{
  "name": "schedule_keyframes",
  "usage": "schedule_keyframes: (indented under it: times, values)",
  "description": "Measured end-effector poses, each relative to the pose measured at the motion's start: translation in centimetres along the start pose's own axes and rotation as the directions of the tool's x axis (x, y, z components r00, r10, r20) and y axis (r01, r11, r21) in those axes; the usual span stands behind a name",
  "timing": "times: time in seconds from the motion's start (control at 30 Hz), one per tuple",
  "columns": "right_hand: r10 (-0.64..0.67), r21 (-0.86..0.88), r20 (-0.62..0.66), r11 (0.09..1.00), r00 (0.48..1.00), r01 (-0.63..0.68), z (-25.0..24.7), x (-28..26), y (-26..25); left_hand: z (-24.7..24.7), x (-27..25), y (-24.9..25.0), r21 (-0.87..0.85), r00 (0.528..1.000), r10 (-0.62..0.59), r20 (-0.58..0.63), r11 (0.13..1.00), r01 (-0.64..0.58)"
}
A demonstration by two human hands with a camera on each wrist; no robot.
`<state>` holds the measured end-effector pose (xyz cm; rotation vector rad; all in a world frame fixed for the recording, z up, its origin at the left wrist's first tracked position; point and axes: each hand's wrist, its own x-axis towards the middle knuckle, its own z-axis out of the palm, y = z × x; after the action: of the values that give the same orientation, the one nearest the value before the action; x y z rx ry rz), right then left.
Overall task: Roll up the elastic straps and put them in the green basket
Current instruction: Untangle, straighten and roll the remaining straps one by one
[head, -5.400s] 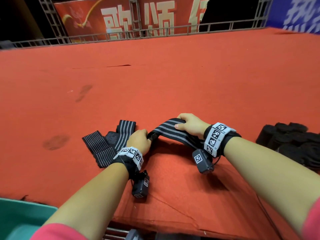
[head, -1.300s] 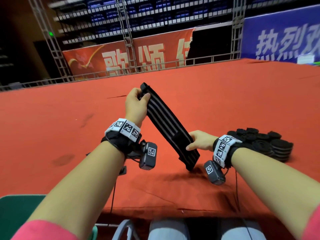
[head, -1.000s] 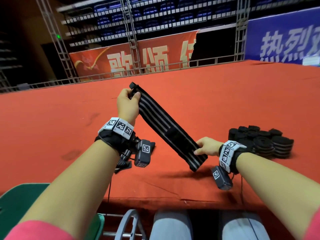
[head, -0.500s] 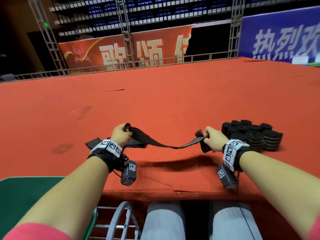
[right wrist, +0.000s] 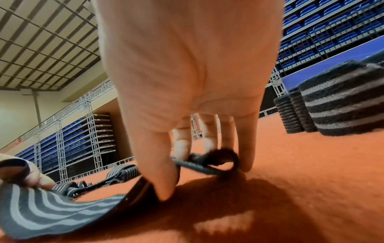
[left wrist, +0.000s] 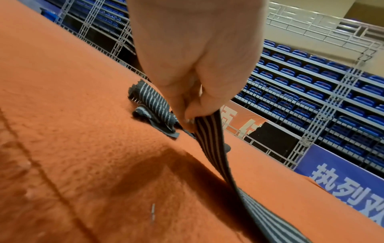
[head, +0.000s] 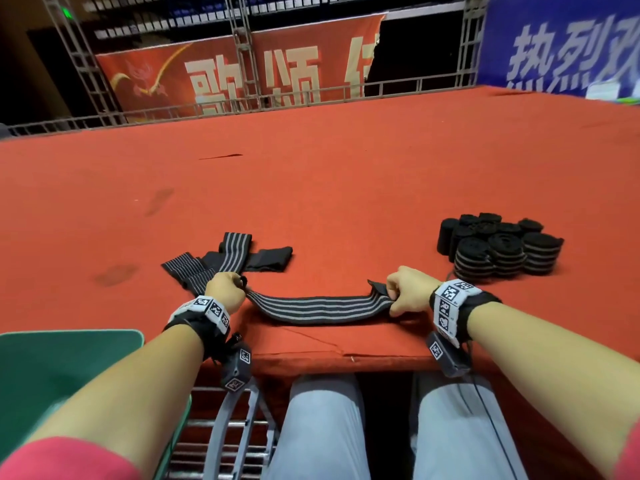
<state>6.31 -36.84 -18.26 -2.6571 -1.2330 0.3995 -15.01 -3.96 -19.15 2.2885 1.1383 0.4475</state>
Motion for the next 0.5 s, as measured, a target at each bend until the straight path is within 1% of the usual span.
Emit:
schedule_keyframes:
  times: [0.07,0.17,0.23,0.27,0.3,0.37,0.43,0.5]
  values:
    - [-0.005,0.008,0.028,1.0,1.0,0.005,0.0,0.1,-0.2,0.0,-0.6,0.5,0.002,0.993,0.007,0.117,1.0,-0.007]
    - [0.046,-0.039,0.036,0.998,0.998,-0.045,-0.1,0.3,-0.9,0.2,-1.1,1.1,-0.022,0.949,0.012,0.314,1.0,-0.006]
    - [0.064,-0.116,0.015,0.991,0.998,-0.062,0.0,0.5,-1.3,0.1,-1.5,2.1,0.007,0.925,0.008,0.379,1.0,-0.012]
    - [0.07,-0.147,0.005,0.987,0.998,-0.068,0.2,0.6,-1.5,0.3,-1.6,2.5,0.057,0.927,0.007,0.375,0.998,-0.031]
    - [0.076,-0.166,-0.002,0.983,0.997,-0.076,0.3,0.7,-1.7,0.5,-1.6,2.8,0.143,0.936,0.009,0.351,0.988,-0.063]
    - [0.092,-0.185,-0.018,0.978,0.996,-0.093,0.7,1.0,-2.0,1.1,-2.0,4.1,0.304,0.95,0.055,0.306,0.941,-0.152]
    - [0.107,-0.189,-0.034,0.976,0.994,-0.112,1.0,1.3,-2.2,2.1,-2.5,5.7,0.344,0.944,0.105,0.313,0.914,-0.215]
    - [0.117,-0.18,-0.049,0.976,0.992,-0.124,1.2,1.4,-2.3,3.2,-2.8,7.1,0.331,0.928,0.14,0.346,0.907,-0.26]
